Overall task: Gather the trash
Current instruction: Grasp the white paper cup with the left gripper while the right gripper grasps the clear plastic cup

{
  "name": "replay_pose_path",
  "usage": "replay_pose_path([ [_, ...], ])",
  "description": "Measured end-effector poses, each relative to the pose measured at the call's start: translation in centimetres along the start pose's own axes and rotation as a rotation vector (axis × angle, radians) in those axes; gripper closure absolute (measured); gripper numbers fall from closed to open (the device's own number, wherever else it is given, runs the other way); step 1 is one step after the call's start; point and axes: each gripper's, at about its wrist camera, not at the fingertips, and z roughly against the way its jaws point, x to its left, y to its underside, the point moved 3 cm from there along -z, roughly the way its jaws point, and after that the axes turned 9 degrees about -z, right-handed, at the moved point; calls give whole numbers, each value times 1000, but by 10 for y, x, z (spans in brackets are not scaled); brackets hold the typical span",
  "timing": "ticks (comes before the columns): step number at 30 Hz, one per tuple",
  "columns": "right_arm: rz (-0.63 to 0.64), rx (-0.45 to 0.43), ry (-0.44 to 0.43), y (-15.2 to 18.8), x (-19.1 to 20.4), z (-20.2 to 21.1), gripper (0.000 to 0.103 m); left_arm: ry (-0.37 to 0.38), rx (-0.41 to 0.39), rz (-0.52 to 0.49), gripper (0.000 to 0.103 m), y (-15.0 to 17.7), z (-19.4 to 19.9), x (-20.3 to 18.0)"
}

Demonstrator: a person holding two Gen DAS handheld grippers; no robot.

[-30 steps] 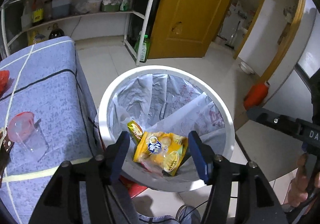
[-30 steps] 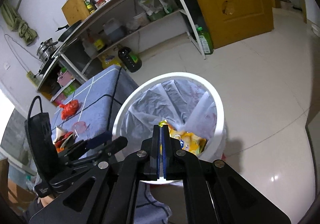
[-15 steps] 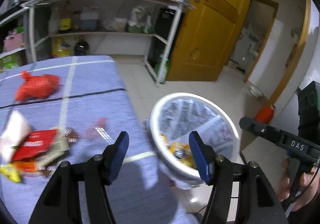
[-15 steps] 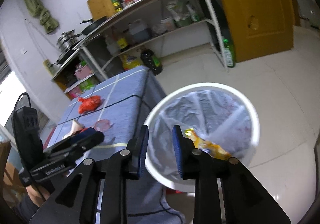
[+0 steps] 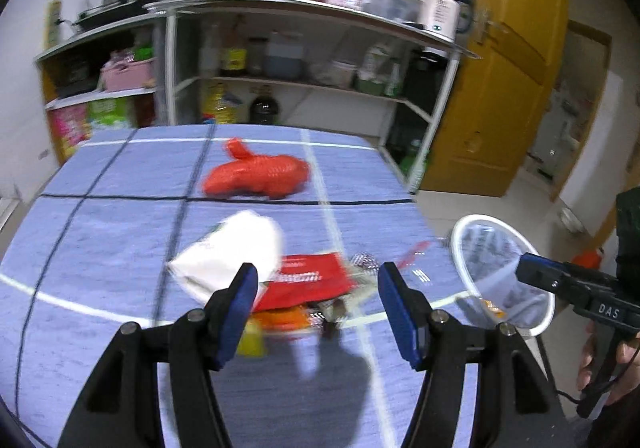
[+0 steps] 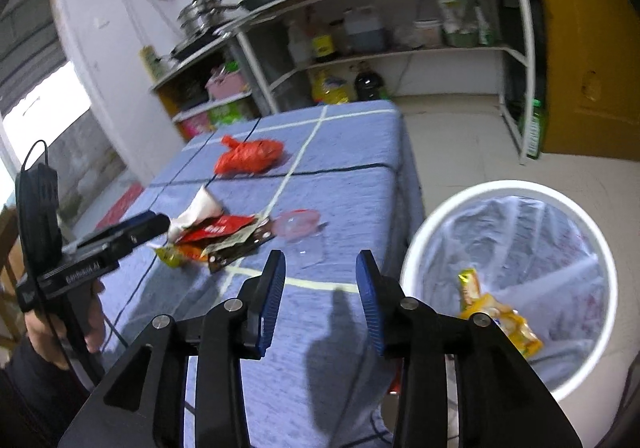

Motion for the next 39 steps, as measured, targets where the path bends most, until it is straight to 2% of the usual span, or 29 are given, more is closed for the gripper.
replay_pose_path([
  [1, 14, 9, 3, 0, 5, -7, 64, -11, 3, 9, 38, 2, 0, 8],
  [5, 74, 27, 21, -1, 20, -25, 50, -48, 14, 33, 34, 7, -6, 36],
  [9, 127, 54, 45, -2, 29, -44, 50, -65, 38, 29, 30, 9, -20, 56],
  [12, 148, 78, 64, -3, 31, -60, 50, -45, 64, 8, 29, 7, -34, 62],
  [20, 160, 119, 95, -7, 30, -83, 49, 13, 104, -80, 24, 5, -54, 50],
  [28, 160, 142, 125, -10, 32, -100, 49, -35, 137, -156, 24, 12, -64, 43],
  [30, 155, 153, 136, -11, 31, -104, 49, -45, 139, -162, 28, 13, -64, 43],
  [31, 148, 160, 138, -11, 30, -105, 50, -41, 137, -163, 37, 13, -63, 42],
  [34, 101, 184, 135, -11, 25, -110, 50, -51, 138, -169, 46, 13, -61, 40],
  [35, 92, 187, 129, -11, 24, -110, 53, -57, 135, -173, 47, 13, -59, 39],
  [37, 82, 183, 125, -12, 24, -109, 68, -69, 123, -176, 50, 12, -55, 38],
  [39, 80, 176, 116, -12, 25, -106, 68, -74, 106, -173, 54, 10, -50, 38],
])
